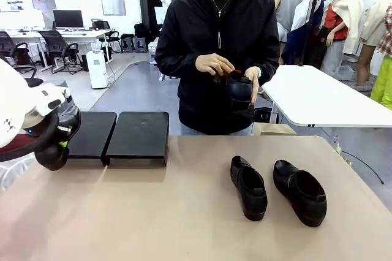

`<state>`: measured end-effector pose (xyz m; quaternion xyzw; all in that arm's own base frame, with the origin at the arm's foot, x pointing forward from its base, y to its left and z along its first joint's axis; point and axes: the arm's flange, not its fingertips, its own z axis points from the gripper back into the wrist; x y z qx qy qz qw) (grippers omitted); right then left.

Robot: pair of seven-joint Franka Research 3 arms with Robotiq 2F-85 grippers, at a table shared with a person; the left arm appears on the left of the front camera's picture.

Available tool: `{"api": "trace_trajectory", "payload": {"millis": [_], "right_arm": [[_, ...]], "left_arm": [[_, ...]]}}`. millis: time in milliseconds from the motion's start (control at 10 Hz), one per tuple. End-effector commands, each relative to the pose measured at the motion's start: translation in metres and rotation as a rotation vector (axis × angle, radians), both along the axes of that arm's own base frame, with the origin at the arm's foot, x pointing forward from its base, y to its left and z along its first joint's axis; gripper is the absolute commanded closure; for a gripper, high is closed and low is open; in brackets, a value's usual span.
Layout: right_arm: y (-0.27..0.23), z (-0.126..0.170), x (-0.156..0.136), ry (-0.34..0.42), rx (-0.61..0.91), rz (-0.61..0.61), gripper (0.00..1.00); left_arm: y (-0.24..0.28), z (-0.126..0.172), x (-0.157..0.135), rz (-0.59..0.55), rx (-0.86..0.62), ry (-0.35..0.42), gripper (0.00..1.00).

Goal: Organize the shoes by placing them on the stand.
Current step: Place the Shoe from the middle of the table onto the Shoes Stand.

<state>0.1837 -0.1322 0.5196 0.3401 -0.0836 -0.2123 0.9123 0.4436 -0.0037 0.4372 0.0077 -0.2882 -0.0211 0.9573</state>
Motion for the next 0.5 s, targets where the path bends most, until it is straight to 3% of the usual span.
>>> {"api": "trace_trajectory", "payload": {"millis": [0, 100, 200, 400], "right_arm": [[-0.002, 0.002, -0.001, -0.021, 0.008, 0.020, 0.00], [-0.002, 0.002, -0.001, -0.021, 0.008, 0.020, 0.00], [-0.002, 0.002, -0.001, -0.021, 0.008, 0.020, 0.00], [-0.002, 0.002, -0.001, -0.021, 0.008, 0.020, 0.00]], "left_arm": [[-0.003, 0.002, 0.001, -0.002, -0.005, -0.003, 1.00], [0.002, 0.009, 0.023, 0.041, 0.038, -0.058, 1.00], [0.009, 0.019, 0.048, -0.009, 0.069, -0.092, 1.00], [0.018, 0.031, 0.091, -0.053, 0.108, -0.076, 1.00]]}}
